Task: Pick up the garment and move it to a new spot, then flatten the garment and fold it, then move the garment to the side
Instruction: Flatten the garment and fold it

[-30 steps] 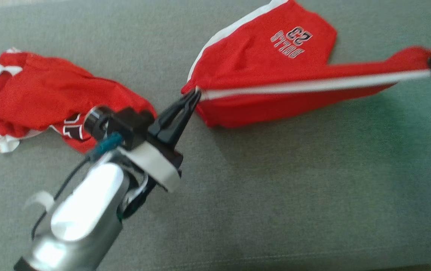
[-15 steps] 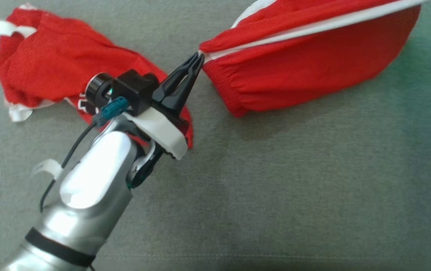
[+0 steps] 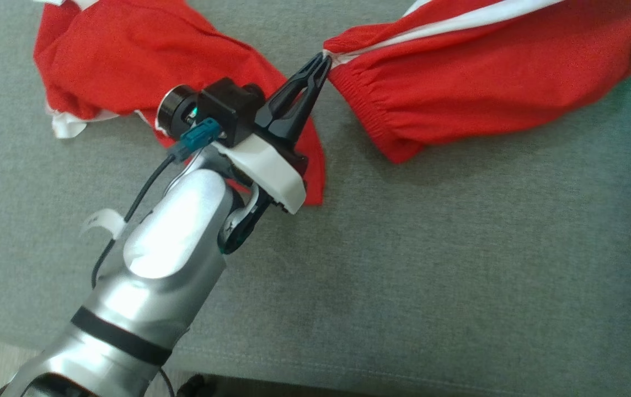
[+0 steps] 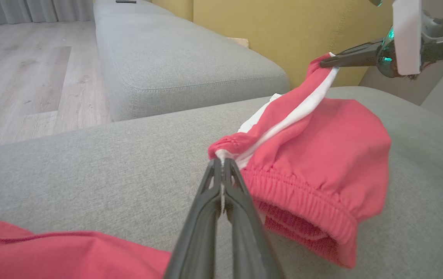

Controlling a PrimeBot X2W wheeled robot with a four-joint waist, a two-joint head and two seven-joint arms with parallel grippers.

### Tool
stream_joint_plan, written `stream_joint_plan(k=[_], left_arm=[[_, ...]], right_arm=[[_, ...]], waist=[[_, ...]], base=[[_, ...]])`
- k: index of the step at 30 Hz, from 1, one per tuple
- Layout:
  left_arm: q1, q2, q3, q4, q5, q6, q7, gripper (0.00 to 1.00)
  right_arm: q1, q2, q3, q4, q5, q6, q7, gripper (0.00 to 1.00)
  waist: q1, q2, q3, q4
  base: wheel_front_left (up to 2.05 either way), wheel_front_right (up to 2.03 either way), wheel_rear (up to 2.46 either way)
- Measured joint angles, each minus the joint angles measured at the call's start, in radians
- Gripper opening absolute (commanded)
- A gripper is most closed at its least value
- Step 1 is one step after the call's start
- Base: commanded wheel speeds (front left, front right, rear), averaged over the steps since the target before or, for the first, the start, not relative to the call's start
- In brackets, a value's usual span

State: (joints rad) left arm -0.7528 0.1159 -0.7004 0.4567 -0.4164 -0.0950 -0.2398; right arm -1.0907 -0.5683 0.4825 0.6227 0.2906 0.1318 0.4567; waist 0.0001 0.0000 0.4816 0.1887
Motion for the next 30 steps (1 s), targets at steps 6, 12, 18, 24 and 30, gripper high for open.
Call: stream_joint_plan(k=[6,12,18,24,30], left_arm=[[-0.021,-0.023,-0.007,0.036,0.002,-0.006,-0.009,0.0],[-0.032,-0.027,-0.002,0.065,0.012,-0.008,-0.01,1.0],[-0.024,-0.023,0.031,0.061,0.035,-0.001,-0.01,1.0],[0.039,0.009,0.08,0.049,0.038,0.01,-0.01,1.0],[0.095,0.029,0.139,0.016,0.038,0.026,-0.01,1.0]], right_arm=[[-0.051,0.004,0.032,0.08,0.0,0.0,-0.04,0.0],[-0.073,0.035,0.04,0.156,0.026,0.0,-0.099,1.0],[-0.07,0.038,0.047,0.212,0.067,0.0,-0.171,1.0],[-0.037,0.062,0.013,0.218,0.155,0.0,-0.275,1.0],[0.051,0.082,-0.029,0.183,0.222,0.0,-0.38,1.0]], waist=[[0.0001,0.0,0.022,0.026],[0.0,0.0,0.022,0.021],[-0.0001,0.0,-0.015,-0.008],[-0.0002,0.0,-0.079,-0.052],[-0.0002,0.0001,-0.149,-0.102]], base=[[0.0,0.0,0.0],[0.0,0.0,0.0],[0.0,0.0,0.0],[0.0,0.0,0.0],[0.0,0.0,0.0]])
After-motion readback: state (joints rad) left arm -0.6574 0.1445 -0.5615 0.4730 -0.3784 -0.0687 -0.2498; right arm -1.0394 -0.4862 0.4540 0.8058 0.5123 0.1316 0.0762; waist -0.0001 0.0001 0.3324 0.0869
